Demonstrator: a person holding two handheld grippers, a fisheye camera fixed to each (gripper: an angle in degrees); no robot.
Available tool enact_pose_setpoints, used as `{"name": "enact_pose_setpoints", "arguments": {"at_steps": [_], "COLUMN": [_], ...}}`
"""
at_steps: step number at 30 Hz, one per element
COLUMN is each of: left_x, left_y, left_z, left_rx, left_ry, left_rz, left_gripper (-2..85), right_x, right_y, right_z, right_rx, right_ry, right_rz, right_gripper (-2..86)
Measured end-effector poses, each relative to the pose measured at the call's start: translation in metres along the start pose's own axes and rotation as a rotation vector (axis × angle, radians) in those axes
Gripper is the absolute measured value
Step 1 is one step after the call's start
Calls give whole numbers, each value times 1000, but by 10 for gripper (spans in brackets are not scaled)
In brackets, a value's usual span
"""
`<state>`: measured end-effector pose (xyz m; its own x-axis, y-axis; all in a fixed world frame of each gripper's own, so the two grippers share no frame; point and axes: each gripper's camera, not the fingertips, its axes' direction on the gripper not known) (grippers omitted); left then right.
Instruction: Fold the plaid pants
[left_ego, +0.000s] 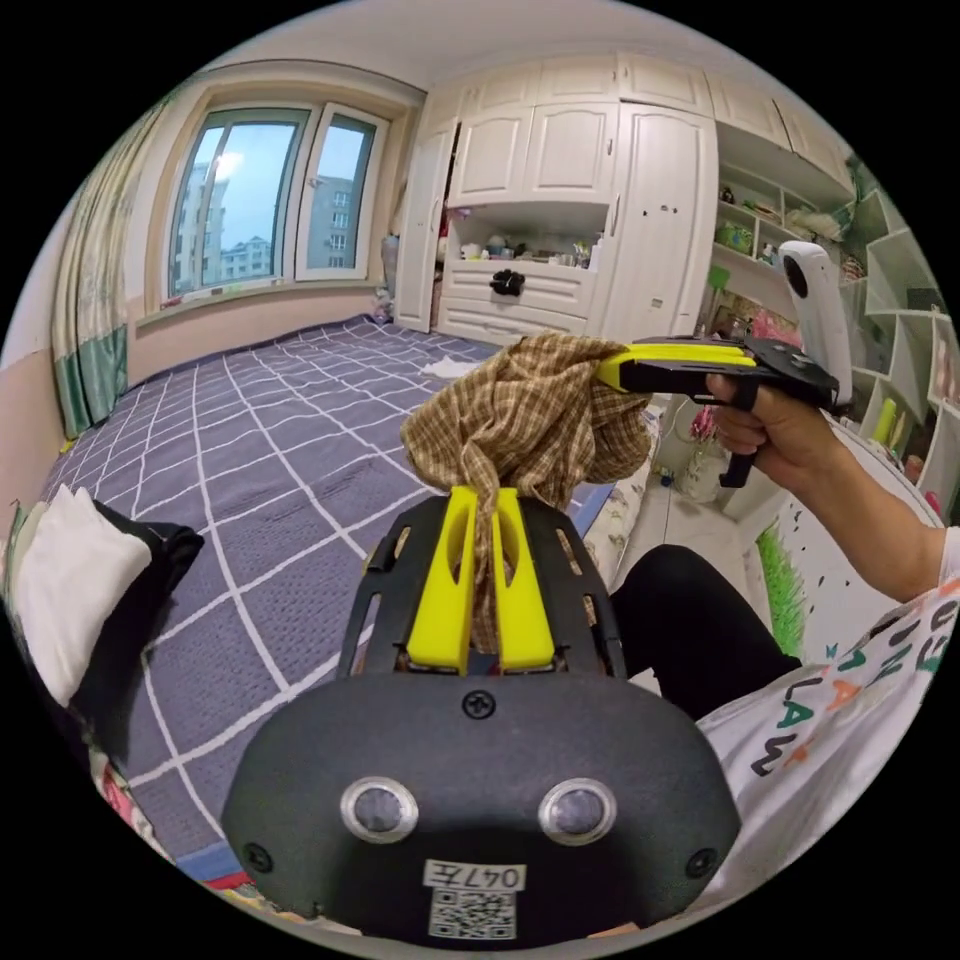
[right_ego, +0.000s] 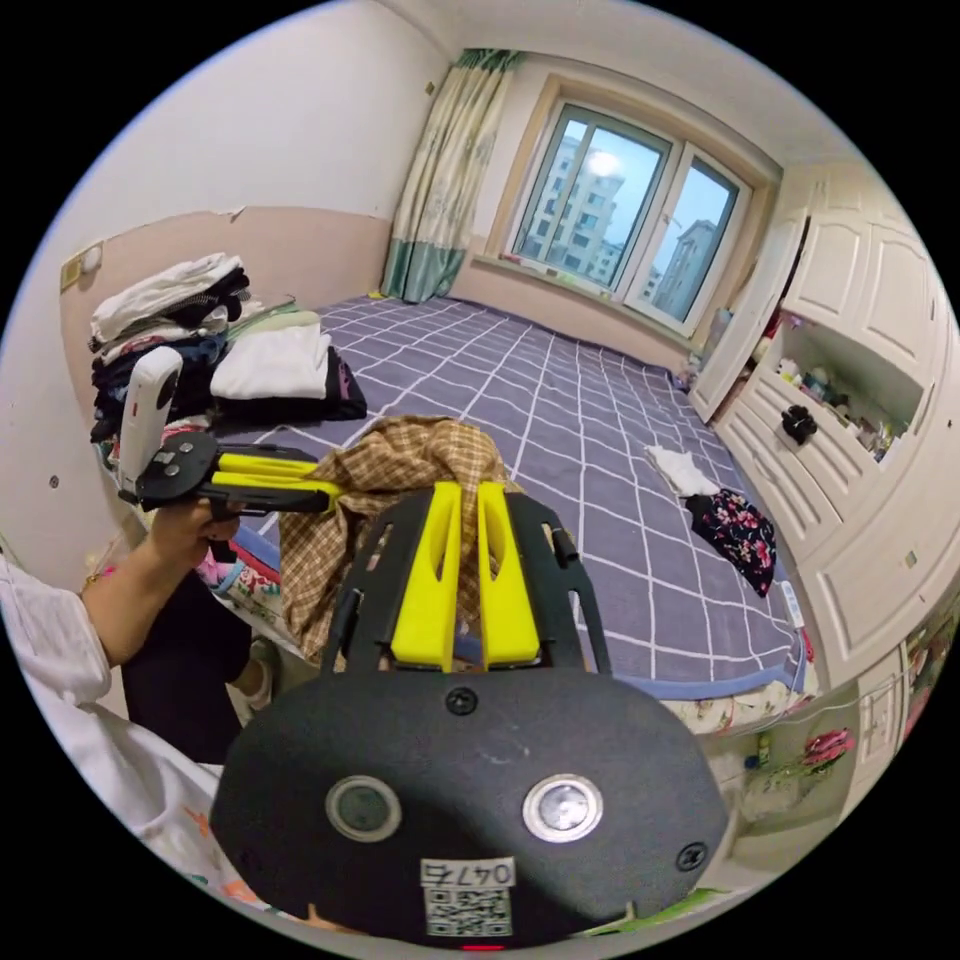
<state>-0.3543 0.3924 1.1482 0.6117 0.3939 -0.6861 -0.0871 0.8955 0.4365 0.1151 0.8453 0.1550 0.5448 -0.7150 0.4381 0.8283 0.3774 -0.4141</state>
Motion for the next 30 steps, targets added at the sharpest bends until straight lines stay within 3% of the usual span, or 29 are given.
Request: {"name": "enact_pose_setpoints", "arguments": {"at_steps": [5, 10, 14, 17, 19, 25, 27, 30], "left_x": [-13, 19, 24, 5, -19, -74, -87, -100], "left_y": [-62, -154, -166, -142, -110, -11, 2, -1], "left_z": [-32, -137, -173, -160, -131, -66, -71, -108], "left_rx": [-87, 193, 245, 79, -138, -560, -569, -507], "left_ry": [5, -299, -326, -254, -152, 68, 69, 49], "left_rz": [37, 253, 254, 207, 143, -134, -211, -300], "left_gripper": [-1, -1, -1, 1, 4, 30, 48, 61], "right_x": [20, 11, -8, -33, -53, -119, -124, -126], "right_y": [-23, -69, -73, -43, -18, 77, 106, 118], "right_z": [21, -45, -78, -50, -13, 128, 158, 174], "right_rx": [-119, 270, 423, 343, 240, -188, -201, -233], "right_ry": [-85, 62, 47, -73, -114, -331, -504, -580], "right_rz": [37, -41, -38, -65, -96, -109, 6, 54], "right_gripper": [4, 4, 4, 4, 5, 6, 6, 6]}}
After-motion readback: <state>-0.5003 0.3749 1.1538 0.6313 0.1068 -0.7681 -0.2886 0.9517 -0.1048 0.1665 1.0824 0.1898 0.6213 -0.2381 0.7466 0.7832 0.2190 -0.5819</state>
